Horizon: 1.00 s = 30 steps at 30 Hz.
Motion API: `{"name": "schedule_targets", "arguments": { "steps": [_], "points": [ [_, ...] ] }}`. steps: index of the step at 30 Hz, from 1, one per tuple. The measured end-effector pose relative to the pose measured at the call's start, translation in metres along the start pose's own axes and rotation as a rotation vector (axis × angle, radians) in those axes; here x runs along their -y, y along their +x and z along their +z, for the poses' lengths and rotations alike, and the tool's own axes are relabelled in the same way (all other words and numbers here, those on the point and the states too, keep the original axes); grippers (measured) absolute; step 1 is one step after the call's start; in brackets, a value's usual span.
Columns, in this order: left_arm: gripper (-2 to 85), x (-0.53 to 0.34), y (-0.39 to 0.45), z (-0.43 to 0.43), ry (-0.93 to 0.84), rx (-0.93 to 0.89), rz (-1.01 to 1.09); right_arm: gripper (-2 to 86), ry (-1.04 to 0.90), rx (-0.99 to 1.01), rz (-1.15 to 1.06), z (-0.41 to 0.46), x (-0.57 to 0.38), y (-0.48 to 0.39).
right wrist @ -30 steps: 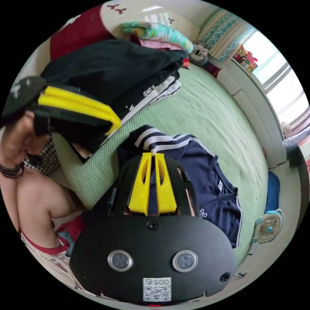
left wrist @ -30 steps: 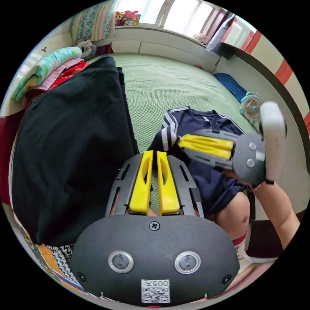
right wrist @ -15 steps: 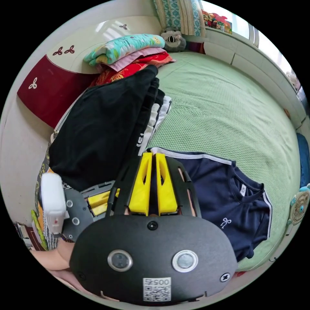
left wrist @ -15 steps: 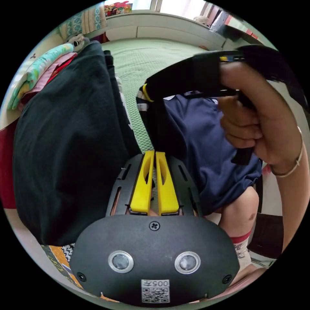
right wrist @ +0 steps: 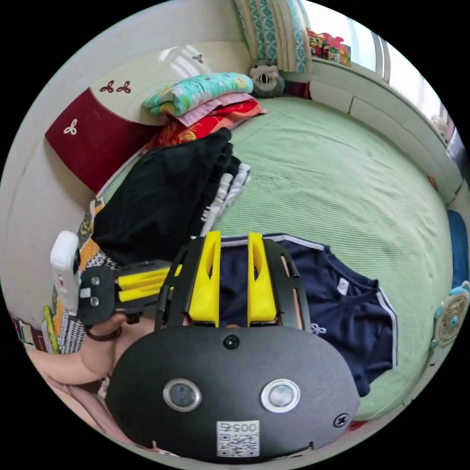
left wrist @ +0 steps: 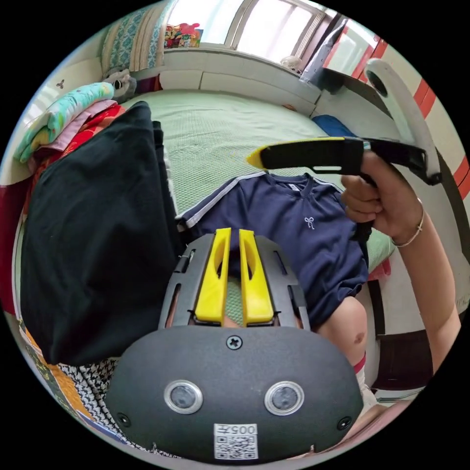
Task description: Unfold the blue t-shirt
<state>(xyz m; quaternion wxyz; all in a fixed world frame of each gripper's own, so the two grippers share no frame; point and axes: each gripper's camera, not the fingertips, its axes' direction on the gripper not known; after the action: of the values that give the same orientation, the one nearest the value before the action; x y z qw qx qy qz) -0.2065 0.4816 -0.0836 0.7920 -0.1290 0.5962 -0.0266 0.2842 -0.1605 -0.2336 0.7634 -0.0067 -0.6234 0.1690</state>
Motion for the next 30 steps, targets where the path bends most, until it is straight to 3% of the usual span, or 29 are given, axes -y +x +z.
{"name": "schedule_targets", "arguments": {
  "steps": [4,7,16,20,30],
  "points": [
    [8.2,0.018,0.019,0.019,0.031,-0.043,0.063,9.0,-0.065,-0.169,0.090,-0.009,-0.039,0.074],
    [9.3,0.034,0.030,0.047,-0.012,-0.060,0.064,9.1,-0.059,-0.171,0.255,-0.019,-0.079,0.139],
    [9.3,0.073,0.073,0.140,-0.121,0.095,0.090,10.5,-0.066,-0.245,0.588,0.001,-0.159,0.254],
    [8.8,0.079,0.074,0.189,-0.176,0.113,0.068,10.2,-0.090,-0.255,0.638,0.030,-0.159,0.270],
    [7.4,0.109,0.068,0.227,-0.088,0.127,0.075,8.8,-0.098,-0.387,0.564,0.064,-0.122,0.287]
  ]
}}
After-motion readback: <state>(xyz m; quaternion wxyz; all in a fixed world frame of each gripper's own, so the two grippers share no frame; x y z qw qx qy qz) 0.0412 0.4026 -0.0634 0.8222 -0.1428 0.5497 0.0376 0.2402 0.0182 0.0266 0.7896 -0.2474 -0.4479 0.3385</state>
